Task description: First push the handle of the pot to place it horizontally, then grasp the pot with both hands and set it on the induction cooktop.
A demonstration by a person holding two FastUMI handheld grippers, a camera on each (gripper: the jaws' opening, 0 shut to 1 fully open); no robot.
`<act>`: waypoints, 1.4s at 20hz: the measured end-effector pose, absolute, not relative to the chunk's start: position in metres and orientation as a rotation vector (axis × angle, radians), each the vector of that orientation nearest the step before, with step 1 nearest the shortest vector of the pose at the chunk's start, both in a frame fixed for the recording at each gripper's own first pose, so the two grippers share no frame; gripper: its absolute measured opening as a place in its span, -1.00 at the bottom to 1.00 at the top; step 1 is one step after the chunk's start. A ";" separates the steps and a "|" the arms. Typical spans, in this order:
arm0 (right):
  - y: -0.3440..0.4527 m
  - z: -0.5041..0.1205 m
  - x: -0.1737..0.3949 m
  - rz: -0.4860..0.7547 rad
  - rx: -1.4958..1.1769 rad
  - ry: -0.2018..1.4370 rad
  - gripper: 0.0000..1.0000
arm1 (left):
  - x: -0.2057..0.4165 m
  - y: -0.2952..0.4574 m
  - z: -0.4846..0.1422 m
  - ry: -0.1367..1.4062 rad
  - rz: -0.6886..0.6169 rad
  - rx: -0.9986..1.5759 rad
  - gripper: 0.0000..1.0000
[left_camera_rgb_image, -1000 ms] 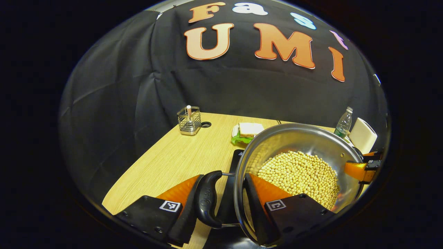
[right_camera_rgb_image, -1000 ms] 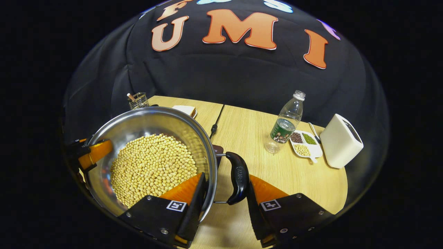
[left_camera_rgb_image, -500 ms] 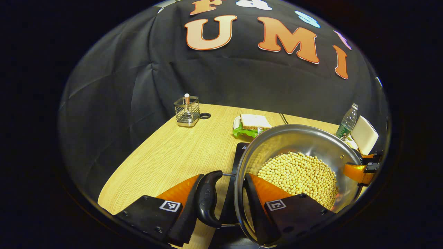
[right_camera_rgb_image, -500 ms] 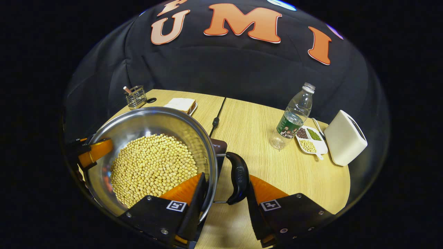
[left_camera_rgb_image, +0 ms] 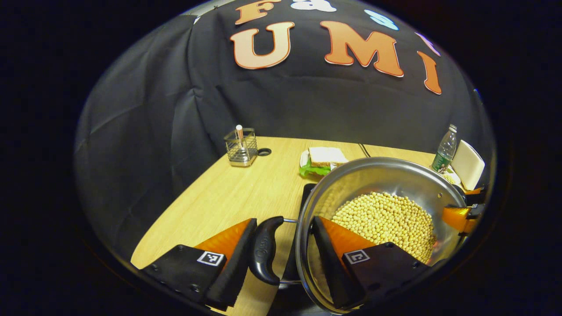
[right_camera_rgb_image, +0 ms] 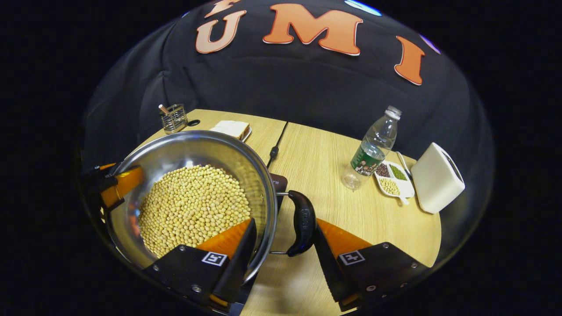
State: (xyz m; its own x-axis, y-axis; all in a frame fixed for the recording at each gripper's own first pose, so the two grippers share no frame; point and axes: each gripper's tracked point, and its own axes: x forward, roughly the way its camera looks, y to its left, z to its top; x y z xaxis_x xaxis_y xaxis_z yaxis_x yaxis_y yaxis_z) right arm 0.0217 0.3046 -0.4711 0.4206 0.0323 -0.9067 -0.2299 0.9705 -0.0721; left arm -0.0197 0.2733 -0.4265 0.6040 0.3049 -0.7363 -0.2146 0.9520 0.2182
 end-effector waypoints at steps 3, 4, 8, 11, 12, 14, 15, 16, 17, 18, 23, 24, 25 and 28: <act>0.300 -0.451 0.025 0.175 -0.176 1.085 0.68 | -0.012 0.276 -0.394 0.790 0.329 0.160 0.67; 0.298 -0.442 0.027 0.174 -0.166 1.068 0.74 | -0.010 0.278 -0.382 0.766 0.338 0.178 0.66; 0.284 -0.403 0.037 0.163 -0.136 0.962 0.79 | -0.006 0.259 -0.341 0.687 0.334 0.191 0.72; 0.267 -0.365 0.041 0.168 -0.156 0.865 0.79 | 0.000 0.236 -0.300 0.599 0.322 0.191 0.96; 0.260 -0.350 0.043 0.164 -0.171 0.826 0.80 | 0.003 0.227 -0.286 0.567 0.317 0.189 0.85; 0.246 -0.319 0.049 0.149 -0.184 0.736 0.83 | 0.007 0.204 -0.258 0.506 0.294 0.171 0.85; 0.240 -0.303 0.048 0.144 -0.179 0.699 0.84 | 0.008 0.191 -0.244 0.478 0.279 0.163 0.85; 0.234 -0.289 0.048 0.141 -0.168 0.670 0.84 | 0.010 0.182 -0.230 0.453 0.271 0.163 0.85; 0.226 -0.275 0.047 0.139 -0.155 0.643 0.85 | 0.010 0.176 -0.217 0.424 0.266 0.162 0.85; 0.218 -0.261 0.046 0.139 -0.148 0.616 0.86 | 0.012 0.168 -0.203 0.396 0.262 0.157 0.85; 0.167 -0.190 0.042 0.096 -0.156 0.475 0.87 | 0.010 0.131 -0.143 0.283 0.230 0.143 0.84; 0.159 -0.179 0.040 0.078 -0.148 0.456 0.87 | 0.008 0.125 -0.133 0.260 0.227 0.147 0.85; 0.152 -0.172 0.037 0.072 -0.140 0.439 0.88 | 0.012 0.111 -0.126 0.244 0.220 0.148 0.85; 0.140 -0.146 0.028 0.075 -0.125 0.381 0.88 | -0.005 0.091 -0.093 0.187 0.195 0.136 0.88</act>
